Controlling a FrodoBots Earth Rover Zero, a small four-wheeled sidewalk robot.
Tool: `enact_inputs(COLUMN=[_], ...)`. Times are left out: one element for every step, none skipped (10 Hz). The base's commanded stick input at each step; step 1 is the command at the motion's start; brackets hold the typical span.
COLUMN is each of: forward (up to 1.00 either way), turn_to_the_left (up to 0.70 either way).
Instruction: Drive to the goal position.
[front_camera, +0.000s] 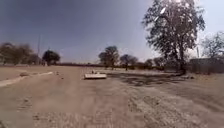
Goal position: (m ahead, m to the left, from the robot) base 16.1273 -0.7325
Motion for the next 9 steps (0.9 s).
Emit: enact_inputs(forward=[1.00, 1.00, 1.00, 1.00, 1.00, 1.00, 1.00, 1.00, 1.00], turn_to_the_left=[0.00, 0.00, 0.00, 0.00, 0.00, 0.00, -0.06, -0.25, -0.40])
